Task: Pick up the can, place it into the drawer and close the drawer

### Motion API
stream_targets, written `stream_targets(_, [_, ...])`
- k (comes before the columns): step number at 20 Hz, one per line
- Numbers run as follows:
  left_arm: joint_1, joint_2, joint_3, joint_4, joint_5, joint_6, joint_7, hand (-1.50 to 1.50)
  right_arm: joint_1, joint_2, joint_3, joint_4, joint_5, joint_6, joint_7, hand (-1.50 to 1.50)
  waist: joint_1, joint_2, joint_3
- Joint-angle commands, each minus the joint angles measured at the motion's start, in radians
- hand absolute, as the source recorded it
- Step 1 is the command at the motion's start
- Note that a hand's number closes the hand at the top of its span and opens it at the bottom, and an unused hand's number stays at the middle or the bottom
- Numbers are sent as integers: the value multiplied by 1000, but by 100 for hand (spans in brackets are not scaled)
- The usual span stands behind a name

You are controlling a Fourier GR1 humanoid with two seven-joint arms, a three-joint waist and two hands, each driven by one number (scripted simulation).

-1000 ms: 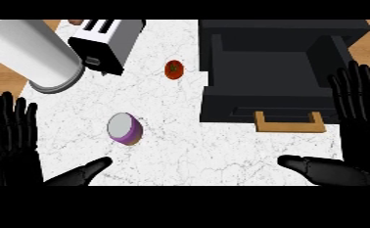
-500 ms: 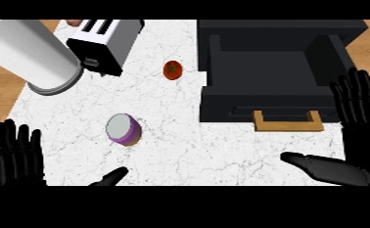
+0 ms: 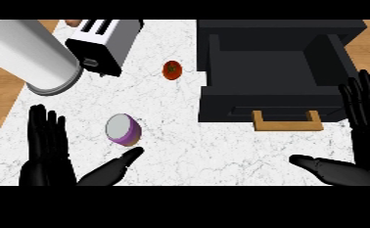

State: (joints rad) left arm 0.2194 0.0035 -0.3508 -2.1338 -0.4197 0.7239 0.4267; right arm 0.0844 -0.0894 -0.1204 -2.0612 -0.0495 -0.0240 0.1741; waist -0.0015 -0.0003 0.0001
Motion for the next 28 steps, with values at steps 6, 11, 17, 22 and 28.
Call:
stream_targets(6, [-20, -3, -72, 264, 100, 168, -174, -150, 25, 14, -22, 15, -16, 27, -59, -150, 0, 0, 0])
stream_targets(11, [-52, -3, -113, 329, 117, 241, -170, -150, 33, -12, -46, -81, -30, 32, 51, -150, 0, 0, 0])
stream_targets(17, [-68, -3, 52, 556, 409, 170, -507, -150, 51, -24, -84, -99, -71, 63, 36, -150, 0, 0, -1])
stream_targets(22, [-58, -3, -48, 580, 468, 266, -556, -150, 64, 10, -66, -101, -34, 59, 23, -150, 0, 0, 0])
stream_targets(28, [-57, -3, 69, 772, 711, 145, -804, -150, 91, -45, -176, -143, -145, 111, 55, -150, -2, 0, -1])
